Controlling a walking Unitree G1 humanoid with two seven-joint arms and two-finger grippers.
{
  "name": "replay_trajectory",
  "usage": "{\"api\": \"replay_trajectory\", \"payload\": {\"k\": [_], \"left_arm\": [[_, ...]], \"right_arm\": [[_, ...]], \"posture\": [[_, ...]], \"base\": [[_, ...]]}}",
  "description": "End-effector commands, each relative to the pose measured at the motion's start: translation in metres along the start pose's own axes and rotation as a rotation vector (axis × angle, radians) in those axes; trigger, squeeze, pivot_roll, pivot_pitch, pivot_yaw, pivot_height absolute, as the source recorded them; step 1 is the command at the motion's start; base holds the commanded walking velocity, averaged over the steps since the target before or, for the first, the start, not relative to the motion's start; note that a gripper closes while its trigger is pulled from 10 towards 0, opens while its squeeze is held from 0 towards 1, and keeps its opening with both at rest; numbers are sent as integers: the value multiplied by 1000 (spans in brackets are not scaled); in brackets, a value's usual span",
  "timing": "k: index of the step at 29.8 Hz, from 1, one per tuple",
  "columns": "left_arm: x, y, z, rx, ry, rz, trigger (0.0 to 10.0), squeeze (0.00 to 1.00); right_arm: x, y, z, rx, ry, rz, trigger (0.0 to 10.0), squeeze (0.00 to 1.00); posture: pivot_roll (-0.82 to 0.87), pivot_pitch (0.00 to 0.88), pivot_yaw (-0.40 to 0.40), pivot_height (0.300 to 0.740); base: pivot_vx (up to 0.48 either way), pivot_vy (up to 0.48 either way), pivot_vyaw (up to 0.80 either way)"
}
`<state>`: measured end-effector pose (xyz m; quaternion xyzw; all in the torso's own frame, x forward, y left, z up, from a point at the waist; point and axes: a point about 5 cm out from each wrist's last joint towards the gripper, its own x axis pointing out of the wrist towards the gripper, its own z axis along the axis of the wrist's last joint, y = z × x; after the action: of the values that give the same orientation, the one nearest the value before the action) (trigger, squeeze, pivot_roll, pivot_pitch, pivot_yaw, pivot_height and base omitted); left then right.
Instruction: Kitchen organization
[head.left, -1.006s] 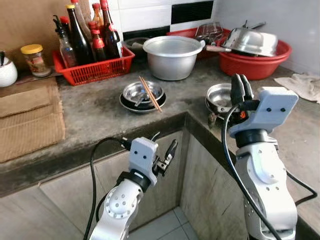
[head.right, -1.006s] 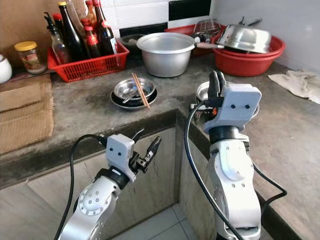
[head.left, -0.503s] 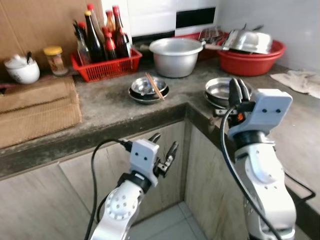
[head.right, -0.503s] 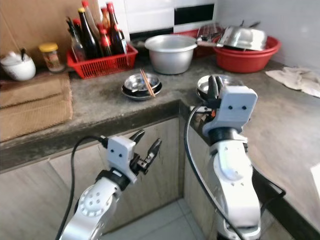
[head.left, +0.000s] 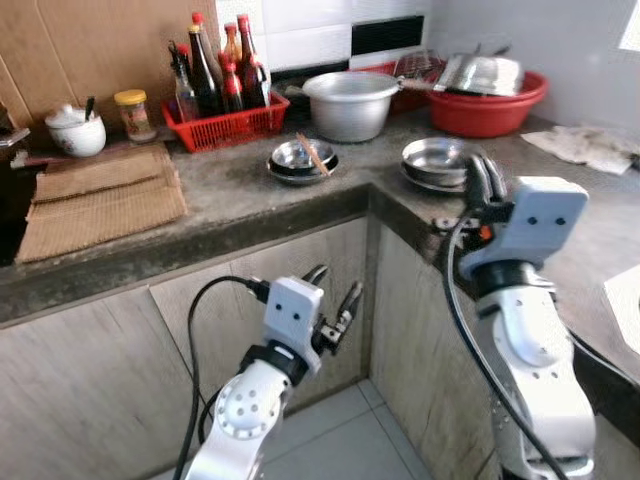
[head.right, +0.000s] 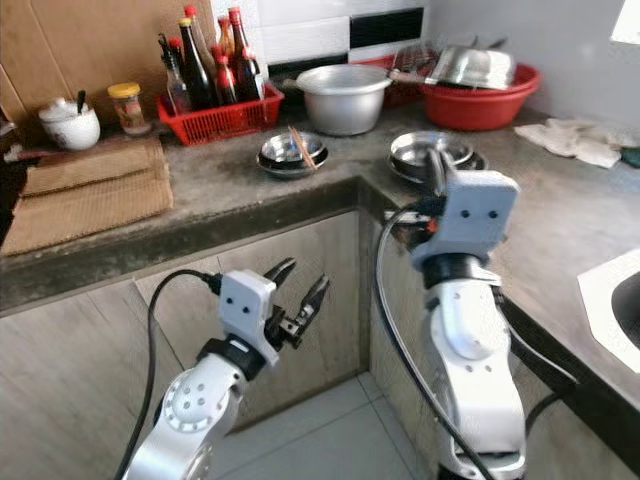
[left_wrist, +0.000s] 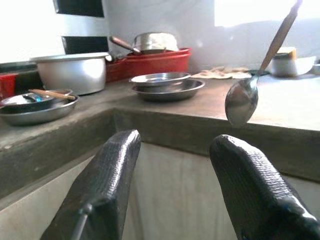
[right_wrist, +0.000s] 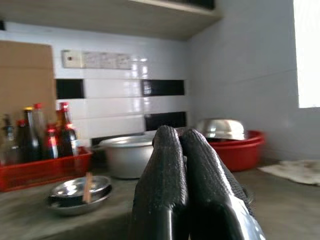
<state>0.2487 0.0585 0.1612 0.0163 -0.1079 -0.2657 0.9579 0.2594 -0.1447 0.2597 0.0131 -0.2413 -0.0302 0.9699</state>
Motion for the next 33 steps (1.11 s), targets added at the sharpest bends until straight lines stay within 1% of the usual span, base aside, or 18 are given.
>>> {"api": "replay_trajectory", "payload": {"k": [1, 7, 21, 27, 31, 32, 33], "left_arm": [[-2, 4, -1, 18, 12, 10, 10000, 0], [-3, 3, -3, 14, 20, 6, 10000, 0], [-2, 3, -2, 16, 15, 2, 10000, 0], [-1, 3, -1, 17, 12, 5, 10000, 0], [-2, 3, 0, 15, 12, 3, 10000, 0], [-2, 3, 1, 11, 11, 1, 10000, 0], [-2, 3, 1, 11, 11, 1, 10000, 0]], "right_arm": [[1, 6, 4, 13, -21, 23, 10000, 0], [0, 5, 3, 5, -17, 19, 10000, 0], [-2, 4, 0, -5, 4, 16, 10000, 0], [-5, 4, -5, -11, 27, 22, 10000, 0], [-13, 5, -13, -14, 65, 42, 10000, 0], [-17, 5, -17, -15, 85, 55, 10000, 0], [-17, 5, -17, -15, 85, 55, 10000, 0]], "posture": [[4, 0, -5, 740], [-3, 0, 2, 740], [-5, 0, 2, 740], [-5, 0, 2, 740], [-4, 0, 1, 740], [-4, 0, 1, 740], [-4, 0, 1, 740]], "base": [[-292, 0, 0], [-295, 0, 0], [-292, 0, 0], [0, 0, 0], [0, 0, 0], [0, 0, 0], [0, 0, 0]]}}
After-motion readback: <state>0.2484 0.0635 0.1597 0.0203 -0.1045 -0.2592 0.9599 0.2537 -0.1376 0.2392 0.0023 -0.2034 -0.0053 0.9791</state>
